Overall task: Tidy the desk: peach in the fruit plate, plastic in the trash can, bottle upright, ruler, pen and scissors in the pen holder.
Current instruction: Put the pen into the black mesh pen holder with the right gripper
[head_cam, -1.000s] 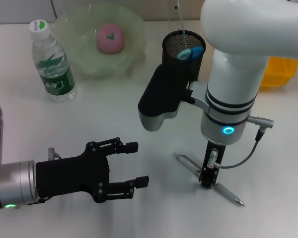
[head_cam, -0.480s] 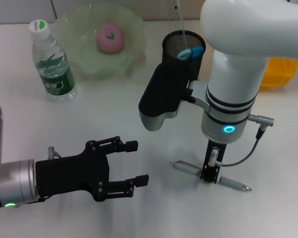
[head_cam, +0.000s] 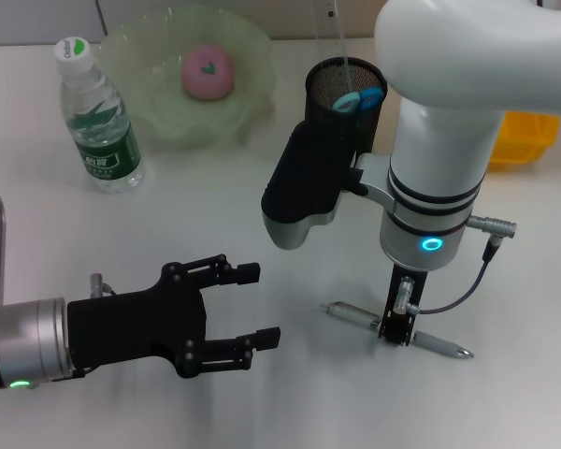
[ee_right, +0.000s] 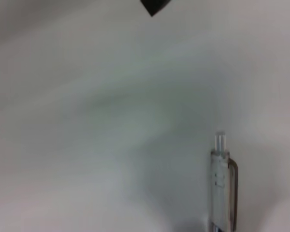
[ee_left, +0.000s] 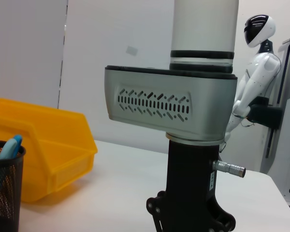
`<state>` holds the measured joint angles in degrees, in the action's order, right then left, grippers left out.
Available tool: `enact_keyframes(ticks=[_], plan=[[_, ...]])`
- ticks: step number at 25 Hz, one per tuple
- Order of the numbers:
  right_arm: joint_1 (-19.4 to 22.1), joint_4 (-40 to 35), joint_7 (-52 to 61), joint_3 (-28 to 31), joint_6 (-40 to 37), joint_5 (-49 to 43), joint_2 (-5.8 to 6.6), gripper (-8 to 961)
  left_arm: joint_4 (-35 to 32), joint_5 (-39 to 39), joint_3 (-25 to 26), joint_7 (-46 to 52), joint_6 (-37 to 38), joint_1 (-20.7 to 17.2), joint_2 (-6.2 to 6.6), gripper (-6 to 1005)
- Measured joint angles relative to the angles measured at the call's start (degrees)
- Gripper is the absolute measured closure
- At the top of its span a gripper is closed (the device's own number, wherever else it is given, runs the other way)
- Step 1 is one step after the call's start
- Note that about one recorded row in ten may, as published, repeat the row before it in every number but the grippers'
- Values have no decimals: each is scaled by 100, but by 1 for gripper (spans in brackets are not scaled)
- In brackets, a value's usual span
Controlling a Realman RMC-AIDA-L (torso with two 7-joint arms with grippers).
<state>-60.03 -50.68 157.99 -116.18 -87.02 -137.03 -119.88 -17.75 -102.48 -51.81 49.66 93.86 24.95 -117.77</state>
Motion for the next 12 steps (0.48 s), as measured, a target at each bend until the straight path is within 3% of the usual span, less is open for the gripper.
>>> enact_keyframes(ticks=[12], plan=[[-1, -38, -35, -93, 45, 0, 0, 787, -10, 0, 5, 0, 0, 10, 0, 216]])
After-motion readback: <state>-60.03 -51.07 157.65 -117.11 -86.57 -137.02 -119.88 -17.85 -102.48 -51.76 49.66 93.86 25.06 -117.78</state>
